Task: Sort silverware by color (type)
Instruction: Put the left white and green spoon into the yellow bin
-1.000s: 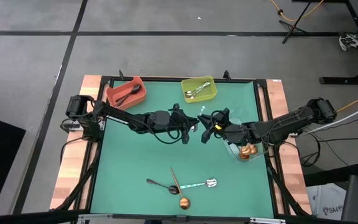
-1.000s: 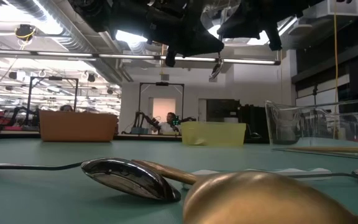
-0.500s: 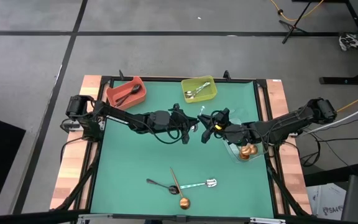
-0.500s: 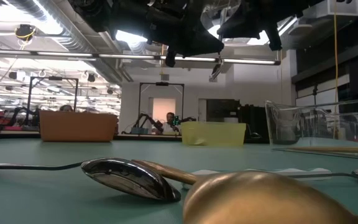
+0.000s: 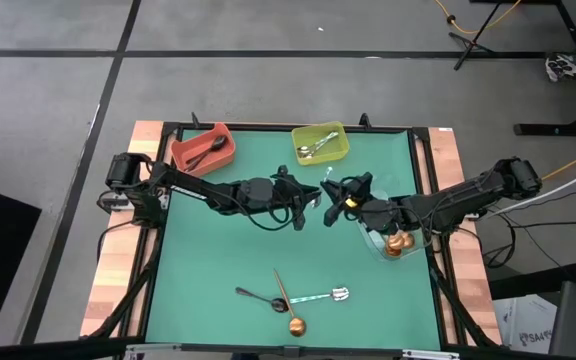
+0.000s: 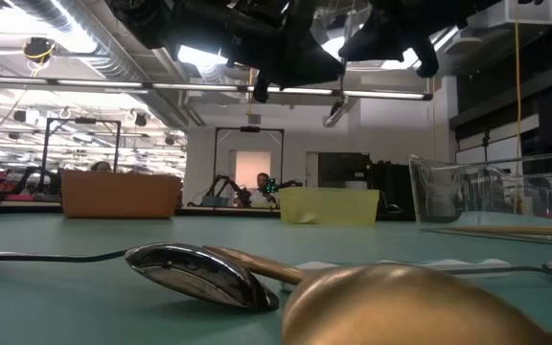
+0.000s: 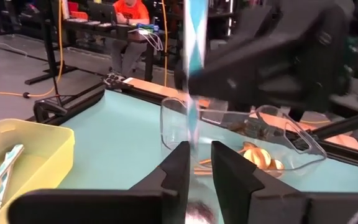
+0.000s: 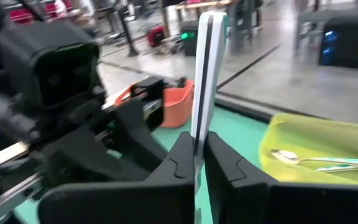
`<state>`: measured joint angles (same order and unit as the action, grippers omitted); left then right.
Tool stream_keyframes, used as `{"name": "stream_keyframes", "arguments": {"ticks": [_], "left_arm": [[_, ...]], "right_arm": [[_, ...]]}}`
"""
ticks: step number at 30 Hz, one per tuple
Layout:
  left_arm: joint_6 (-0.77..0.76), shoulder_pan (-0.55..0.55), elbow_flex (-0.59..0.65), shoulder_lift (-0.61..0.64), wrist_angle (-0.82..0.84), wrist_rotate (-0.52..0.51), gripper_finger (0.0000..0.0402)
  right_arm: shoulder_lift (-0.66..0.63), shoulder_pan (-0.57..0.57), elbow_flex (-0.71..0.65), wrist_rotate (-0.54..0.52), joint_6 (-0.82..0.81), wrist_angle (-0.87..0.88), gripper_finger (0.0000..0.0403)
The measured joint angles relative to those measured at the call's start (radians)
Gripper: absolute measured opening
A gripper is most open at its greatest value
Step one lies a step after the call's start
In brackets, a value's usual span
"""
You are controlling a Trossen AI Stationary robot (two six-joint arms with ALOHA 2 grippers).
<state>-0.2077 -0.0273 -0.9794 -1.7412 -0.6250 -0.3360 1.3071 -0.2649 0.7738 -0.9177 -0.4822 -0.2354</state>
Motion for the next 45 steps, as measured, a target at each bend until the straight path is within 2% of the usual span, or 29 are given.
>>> {"name": "stream_keyframes", "arguments": {"ticks": [5, 11, 18, 23, 26, 36, 45], "left_arm": [[0.000, -0.001, 0.000, 0.000, 0.019, 0.004, 0.0086], [0.000, -0.001, 0.000, 0.000, 0.095, 0.001, 0.0108], [0.000, -0.011, 0.000, 0.000, 0.249, 0.009, 0.0108], [0.000, -0.028, 0.000, 0.000, 0.307, 0.009, 0.0097], [0.000, -0.035, 0.000, 0.000, 0.311, 0.009, 0.0091], [0.000, -0.039, 0.000, 0.000, 0.313, 0.009, 0.0080], [0.000, -0.046, 0.000, 0.000, 0.331, 0.009, 0.0080]], "right_arm": [[0.000, 0.013, 0.000, -0.085, 0.001, -0.002, 0.0002], [0.000, 0.097, 0.000, -0.074, -0.002, -0.007, 0.0002], [0.000, 0.279, 0.000, 0.019, -0.017, -0.008, 0.0002], [0.000, 0.422, 0.000, 0.146, -0.066, -0.009, 0.0002], [0.008, 0.487, 0.000, 0.179, -0.067, -0.018, 0.0002], [0.209, 0.606, 0.000, 0.288, -0.056, -0.284, 0.0002], [0.344, 0.675, 0.000, 0.300, -0.148, -0.299, 0.0002]]}}
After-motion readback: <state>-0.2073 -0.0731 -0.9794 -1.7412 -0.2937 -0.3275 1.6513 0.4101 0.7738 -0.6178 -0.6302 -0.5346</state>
